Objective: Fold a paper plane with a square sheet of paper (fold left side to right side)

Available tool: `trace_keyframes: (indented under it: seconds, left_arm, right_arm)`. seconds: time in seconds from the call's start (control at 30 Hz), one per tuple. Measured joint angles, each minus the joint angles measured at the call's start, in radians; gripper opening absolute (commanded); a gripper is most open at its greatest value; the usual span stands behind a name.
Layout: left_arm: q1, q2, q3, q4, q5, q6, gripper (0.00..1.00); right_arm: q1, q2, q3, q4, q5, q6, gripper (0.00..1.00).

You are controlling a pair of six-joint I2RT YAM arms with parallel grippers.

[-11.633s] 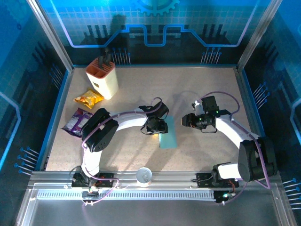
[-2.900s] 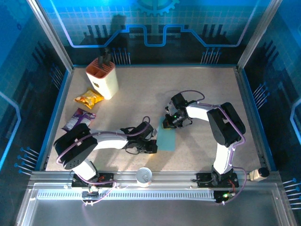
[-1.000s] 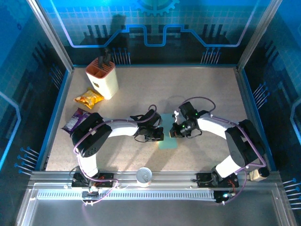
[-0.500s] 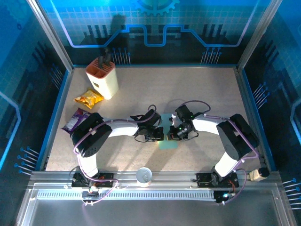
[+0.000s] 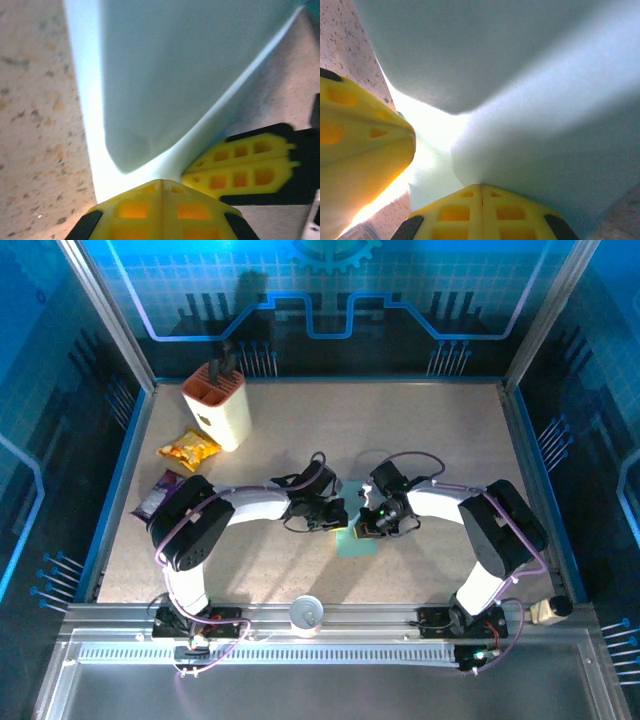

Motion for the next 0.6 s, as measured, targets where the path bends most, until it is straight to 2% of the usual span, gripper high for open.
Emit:
trace_keyframes:
  seconds: [0.33,0.6]
  left_arm:
    - [0.031,0.092,0.064,0.033,0.021,0.041,0.00]
    - [0.044,0.109,0.064,0.033,0.024,0.047,0.00]
  right_arm:
    - [0.001,0.001,0.004,-0.007,0.007,0.001,0.00]
    - [0.002,0.006,0.013,-0.020,0.011,0.001,0.00]
